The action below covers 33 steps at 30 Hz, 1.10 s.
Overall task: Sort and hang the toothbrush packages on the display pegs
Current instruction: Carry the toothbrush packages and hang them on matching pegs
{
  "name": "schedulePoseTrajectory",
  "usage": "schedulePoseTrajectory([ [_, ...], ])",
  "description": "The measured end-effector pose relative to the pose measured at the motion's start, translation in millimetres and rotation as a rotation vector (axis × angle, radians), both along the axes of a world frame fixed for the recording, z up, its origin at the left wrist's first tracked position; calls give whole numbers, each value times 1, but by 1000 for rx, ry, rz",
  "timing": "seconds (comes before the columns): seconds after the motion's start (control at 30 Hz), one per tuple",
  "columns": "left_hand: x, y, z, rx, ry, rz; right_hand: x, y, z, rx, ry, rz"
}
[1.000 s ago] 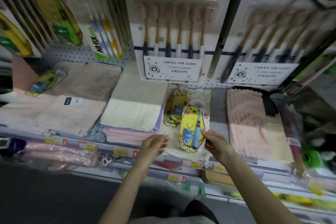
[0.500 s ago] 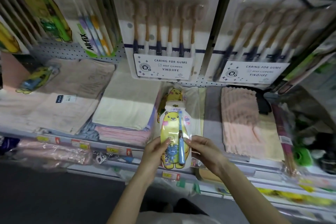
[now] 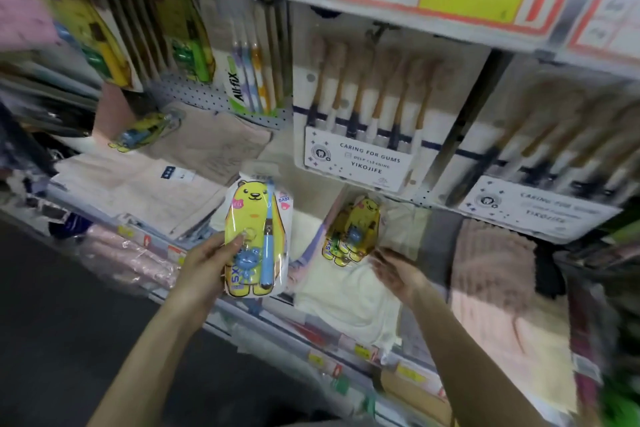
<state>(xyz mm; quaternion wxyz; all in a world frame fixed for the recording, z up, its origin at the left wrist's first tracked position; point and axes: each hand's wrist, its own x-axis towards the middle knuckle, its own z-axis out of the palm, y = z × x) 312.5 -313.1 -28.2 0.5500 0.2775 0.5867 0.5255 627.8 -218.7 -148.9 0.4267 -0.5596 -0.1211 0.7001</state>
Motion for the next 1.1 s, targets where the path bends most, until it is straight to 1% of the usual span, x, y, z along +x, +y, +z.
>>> schedulePoseTrajectory([
  [0.2,0,5,-1,13,-40,59,0,22,0,-47,2,63],
  [0.27,1,2,-1,24,-35,77,2,30,-3,-96,-32,71],
  [0.4,0,-2,-2,22,-18,101,-4,40,1,-119,-116,124],
  [0.57,0,-2,3,15,-22,105,-30,45,9,-108,-222,41],
  [0.67,2,-4,3,14,-17,112,-36,40,7,-67,-242,-23],
  [0.73,3,-7,2,14,-17,112,-35,32,11,-60,-216,-27],
  [0.87,5,-14,-2,19,-32,105,-21,17,8,-42,-90,13],
  [1.0,11,-21,-7,6,-63,88,-11,-2,10,-113,-71,23],
  [1.1,18,-26,-9,9,-89,69,1,-18,13,-151,2,29],
])
